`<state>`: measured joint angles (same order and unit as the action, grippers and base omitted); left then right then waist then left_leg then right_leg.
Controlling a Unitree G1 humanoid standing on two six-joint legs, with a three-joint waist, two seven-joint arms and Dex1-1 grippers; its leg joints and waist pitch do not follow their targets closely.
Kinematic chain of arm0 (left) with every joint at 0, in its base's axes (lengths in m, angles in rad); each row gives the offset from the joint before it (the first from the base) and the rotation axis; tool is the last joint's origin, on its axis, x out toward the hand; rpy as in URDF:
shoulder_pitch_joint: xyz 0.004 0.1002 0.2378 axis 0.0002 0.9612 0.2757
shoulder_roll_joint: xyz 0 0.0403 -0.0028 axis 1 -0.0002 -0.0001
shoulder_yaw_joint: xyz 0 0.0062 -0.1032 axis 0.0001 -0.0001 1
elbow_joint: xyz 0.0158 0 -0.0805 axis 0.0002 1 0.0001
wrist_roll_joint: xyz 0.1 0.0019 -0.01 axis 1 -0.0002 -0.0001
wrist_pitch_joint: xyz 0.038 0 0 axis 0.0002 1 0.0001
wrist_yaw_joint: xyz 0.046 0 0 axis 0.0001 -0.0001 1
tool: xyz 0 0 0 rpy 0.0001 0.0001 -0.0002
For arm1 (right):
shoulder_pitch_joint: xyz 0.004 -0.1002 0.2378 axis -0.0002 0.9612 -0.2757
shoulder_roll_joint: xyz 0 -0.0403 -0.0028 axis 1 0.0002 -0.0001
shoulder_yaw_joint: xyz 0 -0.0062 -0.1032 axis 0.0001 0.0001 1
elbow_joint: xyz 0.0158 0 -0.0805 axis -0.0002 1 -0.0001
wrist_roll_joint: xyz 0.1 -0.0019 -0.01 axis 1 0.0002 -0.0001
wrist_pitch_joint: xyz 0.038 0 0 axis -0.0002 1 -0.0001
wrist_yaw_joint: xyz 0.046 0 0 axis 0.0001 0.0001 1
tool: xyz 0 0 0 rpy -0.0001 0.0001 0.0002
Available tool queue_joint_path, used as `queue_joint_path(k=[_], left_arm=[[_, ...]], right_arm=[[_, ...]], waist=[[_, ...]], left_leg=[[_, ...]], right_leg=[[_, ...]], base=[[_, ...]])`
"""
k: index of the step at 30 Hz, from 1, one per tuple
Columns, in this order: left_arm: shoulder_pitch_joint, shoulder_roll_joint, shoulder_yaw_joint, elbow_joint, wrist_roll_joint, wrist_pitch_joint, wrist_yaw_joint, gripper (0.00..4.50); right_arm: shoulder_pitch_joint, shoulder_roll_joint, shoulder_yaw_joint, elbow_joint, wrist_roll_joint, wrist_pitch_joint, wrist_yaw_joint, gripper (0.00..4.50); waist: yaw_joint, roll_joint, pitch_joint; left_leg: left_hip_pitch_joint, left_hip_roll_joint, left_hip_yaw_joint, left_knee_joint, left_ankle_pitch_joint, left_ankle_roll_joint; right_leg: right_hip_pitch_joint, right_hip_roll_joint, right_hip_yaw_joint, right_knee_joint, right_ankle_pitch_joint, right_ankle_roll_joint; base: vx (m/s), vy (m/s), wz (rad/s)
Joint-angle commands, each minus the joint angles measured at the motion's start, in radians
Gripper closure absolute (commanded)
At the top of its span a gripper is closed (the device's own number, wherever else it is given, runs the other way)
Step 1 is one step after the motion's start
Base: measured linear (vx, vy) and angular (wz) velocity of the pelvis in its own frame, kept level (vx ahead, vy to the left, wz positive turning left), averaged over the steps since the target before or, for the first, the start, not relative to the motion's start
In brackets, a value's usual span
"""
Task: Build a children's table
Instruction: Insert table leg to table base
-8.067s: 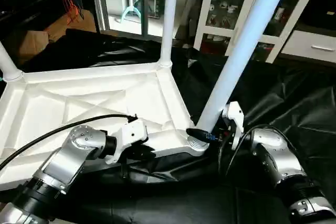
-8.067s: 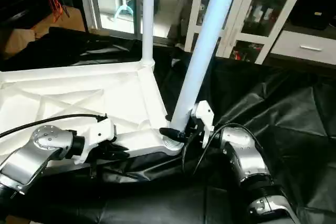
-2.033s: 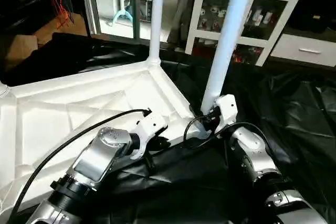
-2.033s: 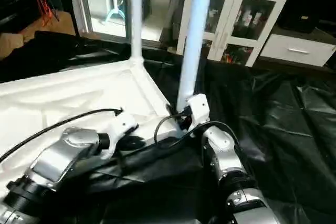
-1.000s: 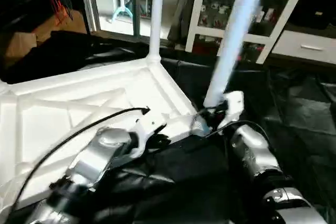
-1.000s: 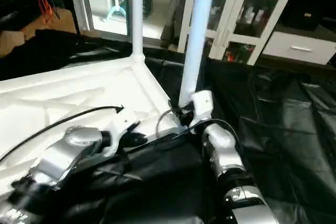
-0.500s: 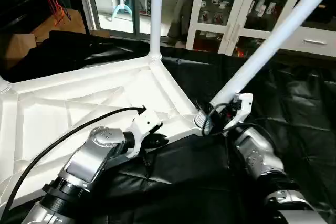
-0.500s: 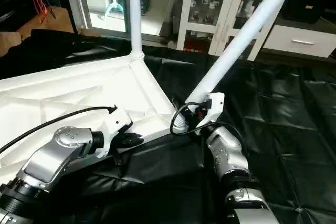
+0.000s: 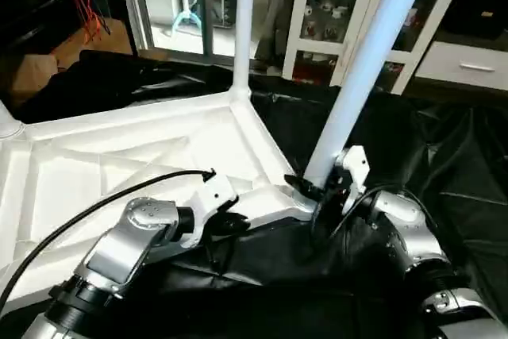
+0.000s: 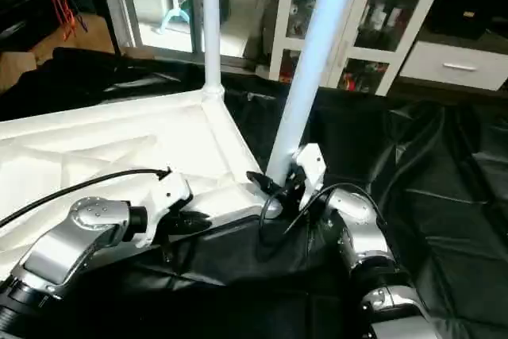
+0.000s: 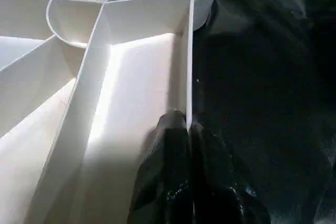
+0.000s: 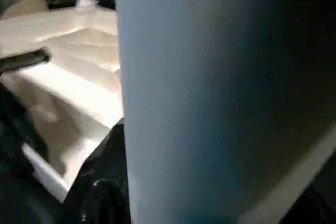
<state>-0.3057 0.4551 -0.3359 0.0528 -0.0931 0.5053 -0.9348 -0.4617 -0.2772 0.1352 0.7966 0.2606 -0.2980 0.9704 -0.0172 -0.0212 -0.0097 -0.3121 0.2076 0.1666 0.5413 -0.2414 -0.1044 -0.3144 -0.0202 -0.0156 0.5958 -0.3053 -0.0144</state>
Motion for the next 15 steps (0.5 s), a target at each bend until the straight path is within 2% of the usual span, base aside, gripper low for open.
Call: queue_joint_path(k=[1, 4, 5, 10, 13, 15], left_arm=[[0.011, 0.032, 0.008, -0.001, -0.019, -0.011, -0.045, 4.50], [0.005, 0.037, 0.010, 0.006, -0.016, -0.015, -0.047, 4.50], [0.005, 0.041, 0.008, 0.005, -0.014, -0.014, -0.051, 4.50], [0.005, 0.046, 0.004, 0.002, -0.013, -0.014, -0.054, 4.50], [0.002, 0.044, 0.003, 0.006, -0.015, -0.017, -0.053, 4.50], [0.000, 0.031, 0.014, 0.009, -0.024, -0.013, -0.039, 4.50]], right_arm=[[0.154, -0.061, 0.077, 0.234, -0.164, 0.085, -0.007, 2.56], [0.168, -0.060, 0.065, 0.246, -0.158, 0.062, -0.015, 2.56], [0.175, -0.062, 0.070, 0.243, -0.164, 0.053, -0.010, 2.56], [0.191, -0.063, 0.094, 0.231, -0.182, 0.038, 0.006, 2.56], [0.189, -0.040, 0.070, 0.236, -0.144, 0.052, -0.008, 2.56], [0.181, -0.006, 0.012, 0.231, -0.080, 0.095, -0.034, 2.56]], waist=[[0.001, 0.010, 0.017], [0.001, 0.009, 0.015], [0.001, 0.012, 0.018], [0.001, 0.013, 0.016], [0.002, 0.014, 0.015], [0.001, 0.014, 0.015]], left_leg=[[-0.016, 0.031, -0.007, -0.053, -0.079, 0.026], [-0.018, 0.031, -0.009, -0.051, -0.058, 0.033], [-0.018, 0.031, -0.009, -0.052, -0.061, 0.033], [-0.015, 0.032, -0.011, -0.054, -0.086, 0.025], [-0.015, 0.031, -0.011, -0.053, -0.073, 0.025], [-0.016, 0.031, -0.011, -0.053, -0.085, 0.025]], right_leg=[[0.007, -0.086, 0.046, -0.069, 0.237, -0.148], [0.011, -0.086, 0.044, -0.064, 0.296, -0.150], [0.009, -0.085, 0.044, -0.065, 0.298, -0.149], [0.009, -0.084, 0.042, -0.066, 0.277, -0.145], [0.011, -0.083, 0.042, -0.064, 0.309, -0.143], [0.010, -0.085, 0.043, -0.064, 0.305, -0.145]], base=[[0.000, 0.000, 0.00], [0.000, 0.000, 0.00], [0.000, 0.000, 0.00], [0.000, 0.000, 0.00], [0.000, 0.000, 0.00], [0.000, 0.000, 0.00]])
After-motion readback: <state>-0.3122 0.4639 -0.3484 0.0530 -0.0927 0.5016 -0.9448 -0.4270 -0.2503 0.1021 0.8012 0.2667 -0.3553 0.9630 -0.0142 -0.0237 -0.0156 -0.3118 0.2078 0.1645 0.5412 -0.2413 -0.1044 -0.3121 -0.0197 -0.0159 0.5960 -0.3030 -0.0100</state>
